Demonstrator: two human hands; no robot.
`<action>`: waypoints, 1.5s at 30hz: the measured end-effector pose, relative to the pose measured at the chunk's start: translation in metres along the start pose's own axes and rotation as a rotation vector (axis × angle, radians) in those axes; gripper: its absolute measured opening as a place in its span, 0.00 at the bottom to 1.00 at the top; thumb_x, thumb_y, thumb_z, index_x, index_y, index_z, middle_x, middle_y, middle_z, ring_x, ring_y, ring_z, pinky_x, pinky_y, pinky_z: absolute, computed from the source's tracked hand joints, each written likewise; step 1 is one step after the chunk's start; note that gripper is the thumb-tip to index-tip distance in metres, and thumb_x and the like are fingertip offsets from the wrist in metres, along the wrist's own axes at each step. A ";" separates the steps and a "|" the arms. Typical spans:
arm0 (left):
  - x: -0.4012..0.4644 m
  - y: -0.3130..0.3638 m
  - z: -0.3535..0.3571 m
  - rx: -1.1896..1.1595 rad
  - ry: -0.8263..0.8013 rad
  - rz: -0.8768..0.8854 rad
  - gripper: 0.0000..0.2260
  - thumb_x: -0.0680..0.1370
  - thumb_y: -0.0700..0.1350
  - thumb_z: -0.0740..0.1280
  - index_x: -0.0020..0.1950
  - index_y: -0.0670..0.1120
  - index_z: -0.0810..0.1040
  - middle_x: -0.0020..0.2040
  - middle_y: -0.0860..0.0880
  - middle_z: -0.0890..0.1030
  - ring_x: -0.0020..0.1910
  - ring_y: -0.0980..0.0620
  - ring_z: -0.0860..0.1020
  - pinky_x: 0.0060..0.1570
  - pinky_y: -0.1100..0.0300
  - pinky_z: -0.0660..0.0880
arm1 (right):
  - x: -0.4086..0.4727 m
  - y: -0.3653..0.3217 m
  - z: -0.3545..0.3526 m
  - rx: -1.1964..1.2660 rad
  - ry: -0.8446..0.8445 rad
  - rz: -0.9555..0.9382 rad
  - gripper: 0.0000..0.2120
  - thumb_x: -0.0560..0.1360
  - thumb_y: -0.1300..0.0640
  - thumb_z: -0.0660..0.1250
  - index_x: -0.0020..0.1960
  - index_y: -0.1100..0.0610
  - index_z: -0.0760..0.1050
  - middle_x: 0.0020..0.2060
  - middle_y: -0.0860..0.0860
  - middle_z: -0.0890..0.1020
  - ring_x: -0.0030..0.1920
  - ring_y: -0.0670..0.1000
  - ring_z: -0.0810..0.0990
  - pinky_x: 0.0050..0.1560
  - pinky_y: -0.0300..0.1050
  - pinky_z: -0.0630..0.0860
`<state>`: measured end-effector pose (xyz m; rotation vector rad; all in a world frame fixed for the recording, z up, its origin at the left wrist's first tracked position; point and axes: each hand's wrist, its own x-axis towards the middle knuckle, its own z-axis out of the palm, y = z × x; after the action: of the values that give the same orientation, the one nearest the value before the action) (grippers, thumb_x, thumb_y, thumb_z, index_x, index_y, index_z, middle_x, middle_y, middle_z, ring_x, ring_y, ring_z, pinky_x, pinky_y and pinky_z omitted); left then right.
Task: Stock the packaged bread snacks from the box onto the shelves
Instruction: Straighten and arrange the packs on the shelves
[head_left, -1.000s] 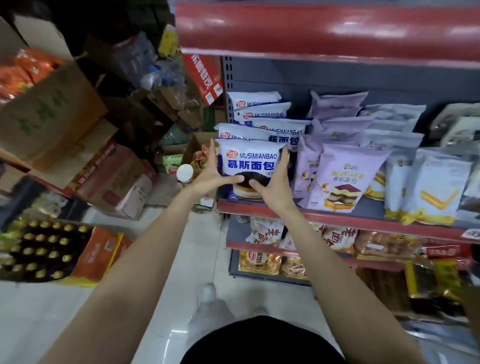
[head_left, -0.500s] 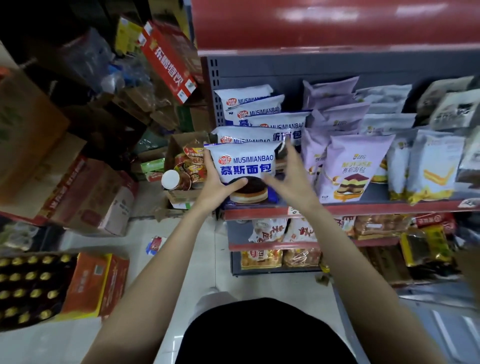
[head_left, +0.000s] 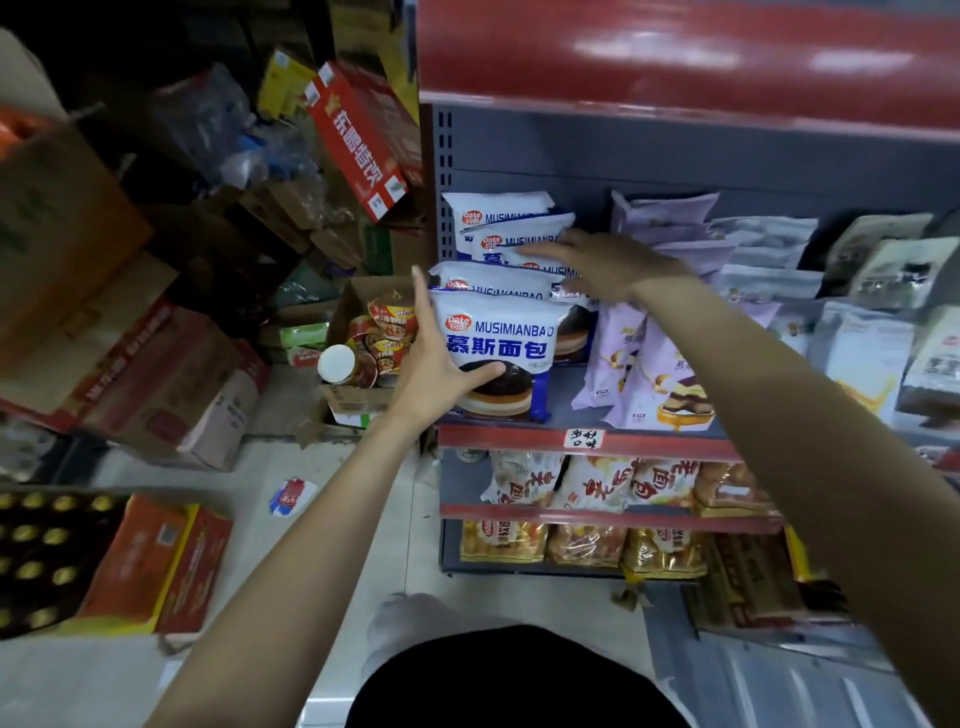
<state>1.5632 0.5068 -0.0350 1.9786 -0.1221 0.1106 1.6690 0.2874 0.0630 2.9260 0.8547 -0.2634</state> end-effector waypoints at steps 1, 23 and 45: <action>0.000 0.003 -0.004 0.040 -0.018 0.024 0.58 0.66 0.51 0.79 0.72 0.65 0.31 0.73 0.50 0.67 0.57 0.67 0.75 0.55 0.64 0.73 | 0.001 -0.001 -0.003 0.001 -0.004 -0.017 0.34 0.79 0.64 0.59 0.74 0.36 0.52 0.58 0.57 0.71 0.49 0.61 0.76 0.45 0.53 0.74; -0.017 0.012 -0.009 0.182 0.016 0.051 0.54 0.65 0.55 0.78 0.71 0.70 0.36 0.76 0.50 0.57 0.72 0.53 0.60 0.64 0.56 0.66 | 0.035 -0.032 0.002 0.376 0.437 0.112 0.18 0.76 0.63 0.64 0.62 0.46 0.76 0.53 0.46 0.83 0.55 0.50 0.80 0.52 0.42 0.72; 0.005 0.025 -0.026 0.311 -0.069 0.066 0.50 0.60 0.63 0.77 0.74 0.63 0.52 0.77 0.54 0.41 0.75 0.44 0.57 0.66 0.51 0.65 | 0.066 -0.008 -0.002 0.048 0.094 -0.150 0.18 0.80 0.58 0.58 0.69 0.48 0.68 0.68 0.55 0.69 0.67 0.60 0.68 0.64 0.56 0.68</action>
<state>1.5638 0.5204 -0.0015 2.2900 -0.2266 0.1099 1.7193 0.3294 0.0528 2.9424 1.0980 -0.1592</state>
